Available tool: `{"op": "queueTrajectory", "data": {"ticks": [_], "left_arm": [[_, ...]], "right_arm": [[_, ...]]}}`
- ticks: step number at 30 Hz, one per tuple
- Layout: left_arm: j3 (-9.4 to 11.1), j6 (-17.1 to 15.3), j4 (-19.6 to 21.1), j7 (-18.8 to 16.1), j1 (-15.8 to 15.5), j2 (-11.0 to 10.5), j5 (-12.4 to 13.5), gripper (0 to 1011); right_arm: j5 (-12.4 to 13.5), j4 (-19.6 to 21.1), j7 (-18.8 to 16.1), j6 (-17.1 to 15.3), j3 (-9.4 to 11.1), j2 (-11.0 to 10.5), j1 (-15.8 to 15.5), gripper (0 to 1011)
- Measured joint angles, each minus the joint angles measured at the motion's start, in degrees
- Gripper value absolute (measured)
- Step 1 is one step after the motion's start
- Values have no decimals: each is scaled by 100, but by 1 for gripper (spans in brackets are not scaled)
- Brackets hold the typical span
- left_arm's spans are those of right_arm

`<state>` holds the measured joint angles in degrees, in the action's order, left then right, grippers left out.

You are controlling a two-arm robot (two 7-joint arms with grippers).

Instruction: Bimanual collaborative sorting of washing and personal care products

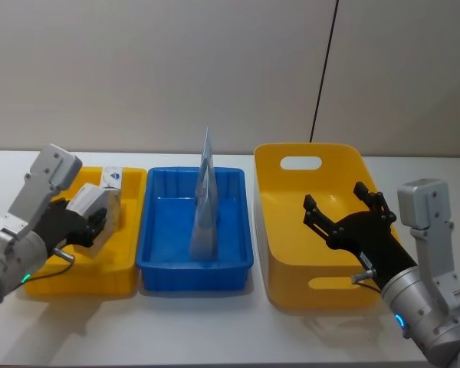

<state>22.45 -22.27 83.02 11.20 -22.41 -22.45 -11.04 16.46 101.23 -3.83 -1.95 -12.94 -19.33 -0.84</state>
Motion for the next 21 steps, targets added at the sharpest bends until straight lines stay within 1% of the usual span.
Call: {"op": "queueTrajectory", "data": {"ticks": [4,11,17,21], "left_arm": [[16,31,193,155,-5,-159,44,418],[40,227,495,614,-102,-487,101,418],[58,419,621,991,-219,-692,103,418],[90,622,660,1350,-344,-821,77,418]], "right_arm": [[0,0,0,0,0,0,0,1002],[0,0,0,0,0,0,0,1002],[0,0,0,0,0,0,0,1002],[0,0,0,0,0,0,0,1002]]}}
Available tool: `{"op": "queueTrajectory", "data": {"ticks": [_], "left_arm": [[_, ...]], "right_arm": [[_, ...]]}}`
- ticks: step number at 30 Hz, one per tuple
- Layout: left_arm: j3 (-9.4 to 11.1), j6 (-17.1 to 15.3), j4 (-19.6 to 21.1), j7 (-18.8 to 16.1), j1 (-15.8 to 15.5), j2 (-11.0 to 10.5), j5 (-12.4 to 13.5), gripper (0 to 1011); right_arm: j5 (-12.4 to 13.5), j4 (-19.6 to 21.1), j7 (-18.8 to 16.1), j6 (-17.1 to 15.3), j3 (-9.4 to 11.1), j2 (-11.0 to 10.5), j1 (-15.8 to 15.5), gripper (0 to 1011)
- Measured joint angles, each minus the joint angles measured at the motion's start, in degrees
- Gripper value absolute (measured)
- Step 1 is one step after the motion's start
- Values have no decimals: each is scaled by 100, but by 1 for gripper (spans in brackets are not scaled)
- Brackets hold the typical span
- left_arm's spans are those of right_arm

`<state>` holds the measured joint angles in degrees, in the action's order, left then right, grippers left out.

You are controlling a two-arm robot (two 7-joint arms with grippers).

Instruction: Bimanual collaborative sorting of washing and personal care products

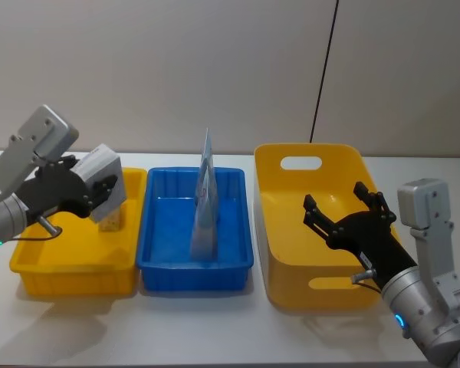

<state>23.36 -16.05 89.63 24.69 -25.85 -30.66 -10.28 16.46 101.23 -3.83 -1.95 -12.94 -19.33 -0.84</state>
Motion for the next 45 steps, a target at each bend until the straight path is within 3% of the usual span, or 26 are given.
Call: {"op": "queueTrajectory", "data": {"ticks": [10,21,30,45], "left_arm": [[104,496,-77,741,-294,-145,-192,418],[248,1080,-347,1525,-574,-128,-526,418],[429,1578,-689,2295,-871,6,-870,418],[737,2037,-1159,3205,-1256,310,-1264,418]], "right_arm": [[0,0,0,0,0,0,0,1002],[0,0,0,0,0,0,0,1002],[0,0,0,0,0,0,0,1002],[0,0,0,0,0,0,0,1002]]}}
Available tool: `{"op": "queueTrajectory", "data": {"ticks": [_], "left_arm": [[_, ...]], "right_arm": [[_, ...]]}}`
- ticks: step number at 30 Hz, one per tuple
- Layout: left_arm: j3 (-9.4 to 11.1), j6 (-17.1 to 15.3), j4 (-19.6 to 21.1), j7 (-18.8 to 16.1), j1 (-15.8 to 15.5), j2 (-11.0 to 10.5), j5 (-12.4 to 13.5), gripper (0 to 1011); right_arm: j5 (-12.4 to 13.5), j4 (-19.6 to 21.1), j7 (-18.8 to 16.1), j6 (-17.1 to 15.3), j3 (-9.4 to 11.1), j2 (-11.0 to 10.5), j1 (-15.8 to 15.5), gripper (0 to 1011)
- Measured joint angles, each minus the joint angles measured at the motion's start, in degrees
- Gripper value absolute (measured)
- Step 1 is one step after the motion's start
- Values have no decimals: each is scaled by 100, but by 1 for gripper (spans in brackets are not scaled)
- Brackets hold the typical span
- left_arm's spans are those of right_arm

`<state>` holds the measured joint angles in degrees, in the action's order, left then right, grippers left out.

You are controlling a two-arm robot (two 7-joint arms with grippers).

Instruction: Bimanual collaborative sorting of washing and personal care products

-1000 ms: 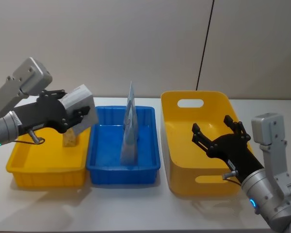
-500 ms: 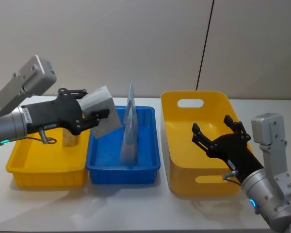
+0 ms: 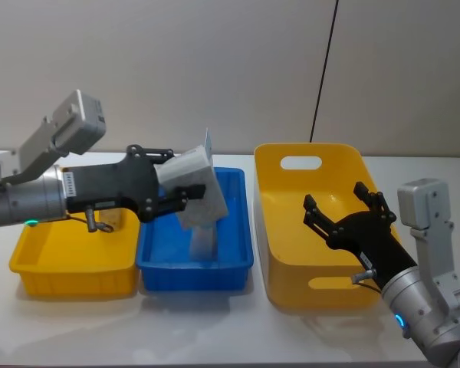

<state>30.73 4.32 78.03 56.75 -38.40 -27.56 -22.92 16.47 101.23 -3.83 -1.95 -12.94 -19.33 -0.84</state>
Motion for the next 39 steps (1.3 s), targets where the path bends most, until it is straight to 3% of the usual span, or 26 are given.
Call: {"op": "queueTrajectory", "data": {"ticks": [15,39], "left_arm": [[187,165,-206,307,-152,162,-156,418],[263,221,-281,421,-216,212,-207,418]], "right_arm": [[0,0,0,0,0,0,0,1002],[0,0,0,0,0,0,0,1002]]}}
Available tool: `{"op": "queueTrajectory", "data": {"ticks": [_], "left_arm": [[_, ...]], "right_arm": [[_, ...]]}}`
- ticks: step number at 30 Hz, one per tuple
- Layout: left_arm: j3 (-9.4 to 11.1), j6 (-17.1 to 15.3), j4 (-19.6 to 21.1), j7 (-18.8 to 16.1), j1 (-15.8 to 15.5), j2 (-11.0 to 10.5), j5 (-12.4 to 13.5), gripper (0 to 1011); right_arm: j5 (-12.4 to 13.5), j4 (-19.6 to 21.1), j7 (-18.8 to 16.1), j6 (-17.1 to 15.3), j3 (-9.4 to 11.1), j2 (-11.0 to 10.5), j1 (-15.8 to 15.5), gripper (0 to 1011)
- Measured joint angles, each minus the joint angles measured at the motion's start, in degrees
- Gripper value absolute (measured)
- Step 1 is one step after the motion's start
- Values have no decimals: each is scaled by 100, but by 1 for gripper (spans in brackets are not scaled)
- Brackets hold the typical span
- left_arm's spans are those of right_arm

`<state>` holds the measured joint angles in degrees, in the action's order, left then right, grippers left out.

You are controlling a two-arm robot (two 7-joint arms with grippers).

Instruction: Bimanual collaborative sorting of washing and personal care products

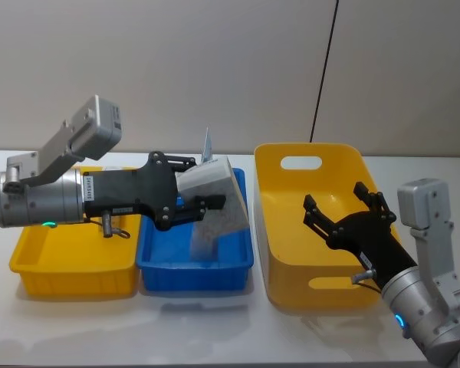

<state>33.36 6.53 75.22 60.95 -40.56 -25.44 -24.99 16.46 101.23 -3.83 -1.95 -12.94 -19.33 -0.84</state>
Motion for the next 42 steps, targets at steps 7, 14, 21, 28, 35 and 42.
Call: {"op": "queueTrajectory", "data": {"ticks": [7,14,21,28,35,42], "left_arm": [[97,57,-77,204,-97,-2,0,418],[239,153,-185,580,-235,-15,-24,418],[412,226,-221,1042,-350,-65,-72,418],[543,259,-197,1366,-405,-128,-129,418],[618,274,-173,1550,-434,-163,-163,418],[663,286,-159,1664,-452,-185,-185,418]], "right_arm": [[0,0,0,0,0,0,0,1002],[0,0,0,0,0,0,0,1002],[0,0,0,0,0,0,0,1002],[0,0,0,0,0,0,0,1002],[0,0,0,0,0,0,0,1002],[0,0,0,0,0,0,0,1002]]}}
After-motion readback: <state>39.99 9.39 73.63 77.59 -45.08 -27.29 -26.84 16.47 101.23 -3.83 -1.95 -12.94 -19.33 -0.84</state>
